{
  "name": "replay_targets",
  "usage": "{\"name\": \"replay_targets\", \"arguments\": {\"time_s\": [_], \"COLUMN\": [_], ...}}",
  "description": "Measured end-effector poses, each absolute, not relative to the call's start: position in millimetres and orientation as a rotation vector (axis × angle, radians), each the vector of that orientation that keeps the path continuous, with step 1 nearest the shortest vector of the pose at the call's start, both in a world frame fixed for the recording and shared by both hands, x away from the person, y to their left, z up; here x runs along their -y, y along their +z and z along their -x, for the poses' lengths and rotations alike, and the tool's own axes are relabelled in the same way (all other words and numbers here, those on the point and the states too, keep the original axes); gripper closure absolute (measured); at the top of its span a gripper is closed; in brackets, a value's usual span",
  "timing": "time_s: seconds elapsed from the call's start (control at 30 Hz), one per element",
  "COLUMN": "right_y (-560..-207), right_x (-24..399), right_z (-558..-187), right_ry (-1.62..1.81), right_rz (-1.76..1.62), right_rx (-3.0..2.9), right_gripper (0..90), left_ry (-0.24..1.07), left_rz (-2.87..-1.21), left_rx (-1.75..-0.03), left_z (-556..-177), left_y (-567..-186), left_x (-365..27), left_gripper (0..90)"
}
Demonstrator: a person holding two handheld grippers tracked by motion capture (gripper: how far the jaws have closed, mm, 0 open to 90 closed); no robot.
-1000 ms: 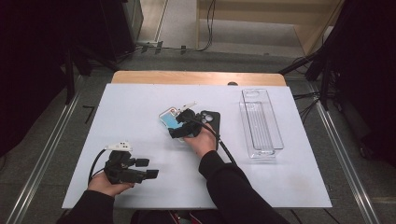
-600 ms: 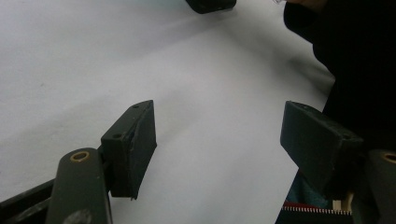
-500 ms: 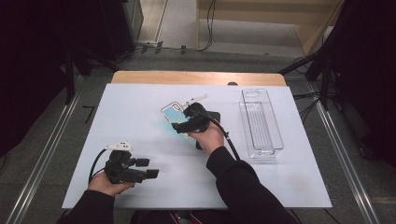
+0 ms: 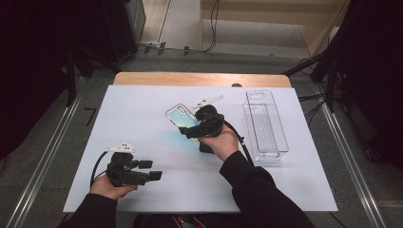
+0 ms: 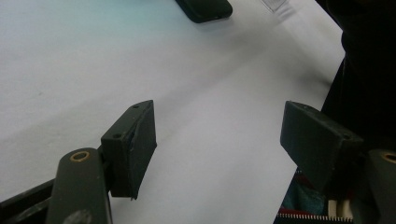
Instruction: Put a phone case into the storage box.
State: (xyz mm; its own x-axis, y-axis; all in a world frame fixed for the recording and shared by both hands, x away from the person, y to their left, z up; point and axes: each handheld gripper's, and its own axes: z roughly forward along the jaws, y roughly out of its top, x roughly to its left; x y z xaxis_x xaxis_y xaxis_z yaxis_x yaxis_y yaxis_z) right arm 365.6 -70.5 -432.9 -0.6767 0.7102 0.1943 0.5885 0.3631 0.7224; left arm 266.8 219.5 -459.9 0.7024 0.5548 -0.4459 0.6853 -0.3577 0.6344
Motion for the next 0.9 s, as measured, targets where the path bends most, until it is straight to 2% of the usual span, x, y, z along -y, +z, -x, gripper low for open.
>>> {"name": "replay_targets", "arguments": {"time_s": [0.6, 0.9], "right_y": [-426.2, -431.6], "right_x": [115.4, 129.3], "right_z": [-331.9, -315.9], "right_ry": [1.260, 1.297], "right_rz": [-1.187, -1.204], "right_rx": [-2.468, -2.445], "right_gripper": [15.1, 15.1], "left_ry": [-0.195, -0.243], "left_rz": [-2.053, -2.017], "left_rx": [-0.959, -0.992], "left_z": [-266.7, -265.7], "left_y": [-459.1, -454.3], "left_x": [-216.4, -210.1], "left_gripper": [27.2, 27.2]}}
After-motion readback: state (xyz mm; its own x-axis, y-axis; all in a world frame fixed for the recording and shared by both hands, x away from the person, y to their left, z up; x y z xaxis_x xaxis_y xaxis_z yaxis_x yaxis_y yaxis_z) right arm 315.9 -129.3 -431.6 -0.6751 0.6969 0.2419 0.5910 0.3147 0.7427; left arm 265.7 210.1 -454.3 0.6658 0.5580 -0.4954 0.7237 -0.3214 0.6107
